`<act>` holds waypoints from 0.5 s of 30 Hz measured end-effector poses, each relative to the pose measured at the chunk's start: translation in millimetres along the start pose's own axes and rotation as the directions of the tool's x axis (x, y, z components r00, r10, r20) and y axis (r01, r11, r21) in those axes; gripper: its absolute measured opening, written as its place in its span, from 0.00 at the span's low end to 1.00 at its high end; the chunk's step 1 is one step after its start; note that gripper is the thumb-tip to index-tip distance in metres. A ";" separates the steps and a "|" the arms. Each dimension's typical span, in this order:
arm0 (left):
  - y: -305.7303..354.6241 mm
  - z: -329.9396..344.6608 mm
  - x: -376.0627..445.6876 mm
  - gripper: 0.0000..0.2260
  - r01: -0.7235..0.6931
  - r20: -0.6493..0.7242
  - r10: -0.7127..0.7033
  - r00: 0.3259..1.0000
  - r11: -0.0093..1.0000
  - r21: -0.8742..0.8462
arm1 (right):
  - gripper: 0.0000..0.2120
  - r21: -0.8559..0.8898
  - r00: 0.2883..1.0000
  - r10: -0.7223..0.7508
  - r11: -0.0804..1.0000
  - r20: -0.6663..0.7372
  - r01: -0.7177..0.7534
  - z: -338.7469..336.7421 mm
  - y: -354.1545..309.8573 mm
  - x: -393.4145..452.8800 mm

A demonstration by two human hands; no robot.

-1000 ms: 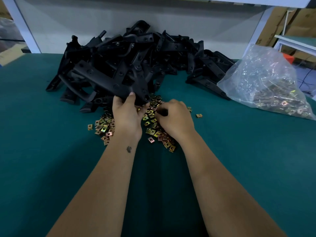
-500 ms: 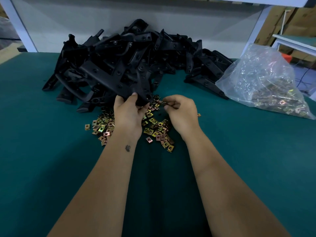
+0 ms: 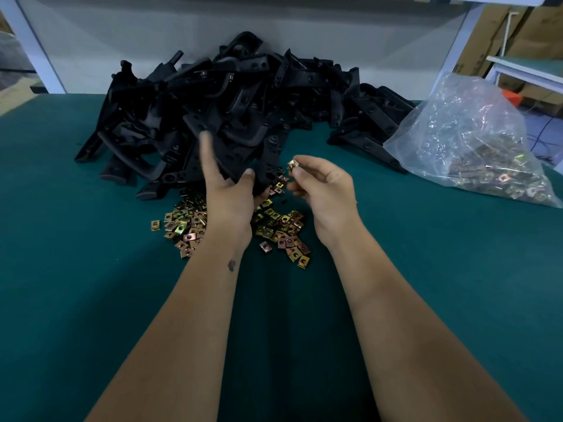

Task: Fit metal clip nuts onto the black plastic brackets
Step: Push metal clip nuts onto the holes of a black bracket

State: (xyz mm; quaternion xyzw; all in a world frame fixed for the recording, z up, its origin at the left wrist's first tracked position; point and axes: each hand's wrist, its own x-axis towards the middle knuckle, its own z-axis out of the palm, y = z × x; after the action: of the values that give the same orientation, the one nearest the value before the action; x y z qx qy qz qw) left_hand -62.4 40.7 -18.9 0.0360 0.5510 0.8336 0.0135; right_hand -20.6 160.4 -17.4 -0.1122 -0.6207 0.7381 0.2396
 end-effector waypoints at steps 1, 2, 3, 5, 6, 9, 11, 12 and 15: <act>0.6 0.3 -1.1 0.24 -0.025 0.031 0.023 0.999 0.998 0.063 | 0.10 -0.014 1.000 -0.008 1.000 0.005 0.008 0.6 0.0 -0.5; 0.5 0.7 -2.3 0.19 -0.039 0.059 0.032 0.998 0.992 0.118 | 0.10 -0.032 1.000 -0.015 0.999 0.011 0.015 1.3 0.1 -0.9; -1.0 0.8 -3.1 0.18 -0.042 0.083 0.030 0.996 0.987 0.155 | 0.11 -0.050 1.000 -0.021 0.998 0.017 0.021 2.0 0.1 -1.4; -3.4 1.3 -4.2 0.20 -0.032 0.110 0.011 0.994 0.981 0.190 | 0.12 -0.075 0.999 -0.031 0.997 0.028 0.033 2.8 -0.1 -2.3; -3.9 1.3 -4.5 0.21 -0.031 0.109 0.008 0.994 0.977 0.211 | 0.12 -0.082 0.999 -0.037 0.996 0.031 0.040 3.0 0.0 -2.6; -5.9 0.7 -3.7 0.22 -0.062 0.108 0.030 0.994 0.949 0.308 | 0.11 -0.117 0.998 -0.055 0.991 0.029 0.058 3.9 0.2 -3.0; -7.9 0.9 -3.7 0.22 -0.077 0.118 0.036 0.992 0.930 0.359 | 0.10 -0.125 0.998 -0.056 0.990 0.028 0.059 5.4 0.6 -3.5; -8.6 1.0 -3.9 0.22 -0.075 0.120 0.032 0.992 0.926 0.370 | 0.09 -0.122 0.998 -0.055 0.991 0.024 0.058 6.2 0.8 -3.9; -7.1 1.0 -4.2 0.21 -0.038 0.101 0.003 0.995 0.940 0.340 | 0.07 -0.124 0.998 -0.065 0.990 0.002 0.065 7.4 0.7 -4.9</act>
State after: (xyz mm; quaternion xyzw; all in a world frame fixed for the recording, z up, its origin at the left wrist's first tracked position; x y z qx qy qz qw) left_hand -58.2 44.1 -25.3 0.0849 0.6853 0.7229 0.0258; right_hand -20.0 151.6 -17.3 -0.1073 -0.6686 0.6897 0.2565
